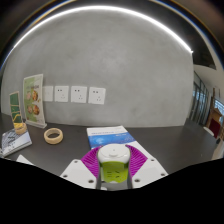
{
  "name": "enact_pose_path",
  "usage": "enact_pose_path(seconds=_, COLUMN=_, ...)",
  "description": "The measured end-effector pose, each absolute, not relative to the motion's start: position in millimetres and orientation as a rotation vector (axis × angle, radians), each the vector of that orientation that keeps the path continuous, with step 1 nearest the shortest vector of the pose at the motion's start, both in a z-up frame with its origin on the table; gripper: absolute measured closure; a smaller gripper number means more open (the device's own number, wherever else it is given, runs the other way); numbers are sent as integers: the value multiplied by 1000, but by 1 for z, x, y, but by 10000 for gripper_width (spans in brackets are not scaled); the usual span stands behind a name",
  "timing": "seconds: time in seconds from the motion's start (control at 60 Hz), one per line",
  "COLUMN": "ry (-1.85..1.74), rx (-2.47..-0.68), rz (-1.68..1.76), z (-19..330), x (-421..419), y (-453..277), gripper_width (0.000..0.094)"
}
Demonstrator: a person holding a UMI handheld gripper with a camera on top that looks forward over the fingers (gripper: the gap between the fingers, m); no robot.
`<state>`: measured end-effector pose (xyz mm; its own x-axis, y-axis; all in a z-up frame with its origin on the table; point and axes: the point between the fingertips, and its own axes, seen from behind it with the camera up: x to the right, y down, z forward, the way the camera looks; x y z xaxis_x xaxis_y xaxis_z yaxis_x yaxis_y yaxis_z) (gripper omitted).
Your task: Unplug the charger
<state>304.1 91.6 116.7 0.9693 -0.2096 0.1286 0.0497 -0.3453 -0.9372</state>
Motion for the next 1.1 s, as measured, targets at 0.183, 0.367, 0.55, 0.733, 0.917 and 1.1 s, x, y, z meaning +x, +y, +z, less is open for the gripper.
enact_pose_path(seconds=0.183, ry=34, rx=-2033, rz=-151, z=69, x=328, y=130, gripper_width=559)
enact_pose_path(seconds=0.367, ry=39, rx=-2068, rz=-76, z=60, x=343, y=163, gripper_width=475)
enact_pose_path(seconds=0.55, ry=51, rx=-2082, rz=-44, z=48, x=347, y=194, gripper_width=458)
enact_pose_path(seconds=0.733, ry=111, rx=-2059, rz=-37, z=49, x=353, y=205, gripper_width=318)
enact_pose_path(seconds=0.917, ry=189, rx=-2026, rz=-32, z=70, x=353, y=175, gripper_width=101)
enact_pose_path(seconds=1.1, ry=253, rx=-1990, rz=-110, z=102, x=336, y=96, gripper_width=105)
